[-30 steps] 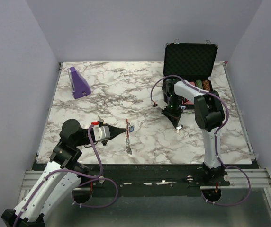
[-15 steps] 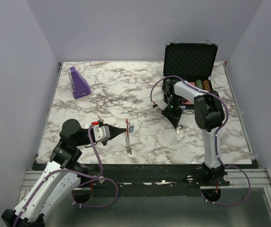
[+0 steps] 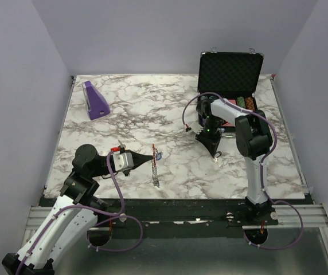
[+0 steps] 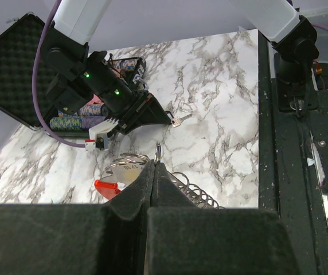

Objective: Put the keys on the keyring

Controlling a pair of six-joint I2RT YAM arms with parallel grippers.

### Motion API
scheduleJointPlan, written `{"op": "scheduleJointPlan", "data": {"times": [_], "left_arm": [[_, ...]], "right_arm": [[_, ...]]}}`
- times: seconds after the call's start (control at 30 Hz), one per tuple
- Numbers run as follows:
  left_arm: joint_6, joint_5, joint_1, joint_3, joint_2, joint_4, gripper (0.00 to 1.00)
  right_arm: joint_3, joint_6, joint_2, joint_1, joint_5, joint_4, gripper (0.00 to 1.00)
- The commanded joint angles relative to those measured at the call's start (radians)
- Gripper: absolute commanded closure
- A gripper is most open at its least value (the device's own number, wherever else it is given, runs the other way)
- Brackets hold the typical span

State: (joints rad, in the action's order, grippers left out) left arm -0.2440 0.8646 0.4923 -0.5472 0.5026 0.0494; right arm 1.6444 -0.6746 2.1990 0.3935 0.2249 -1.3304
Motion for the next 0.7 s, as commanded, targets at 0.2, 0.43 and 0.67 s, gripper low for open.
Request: {"op": "scheduleJointPlan", "data": {"times": [0.2,0.43,0.67], "left_arm": [[-0.020,-0.009,0.003,0.000,-0.003,-0.010,1.00],[-0.021,-0.009,0.002,0.001,-0.001,-0.010,1.00],[-0.021,-0.010,0.002,0.001,0.001,-0.010,1.00]], "right_arm": [[-0.014,-0.014,-0.039,0.005,-0.019,-0.053,0.89],[-0.009,-0.019,-0.035,0.005,-0.009,-0.065,0.99],[0.009,-0.048,-0.062,0.005,0.028,-0.089,0.99]]}}
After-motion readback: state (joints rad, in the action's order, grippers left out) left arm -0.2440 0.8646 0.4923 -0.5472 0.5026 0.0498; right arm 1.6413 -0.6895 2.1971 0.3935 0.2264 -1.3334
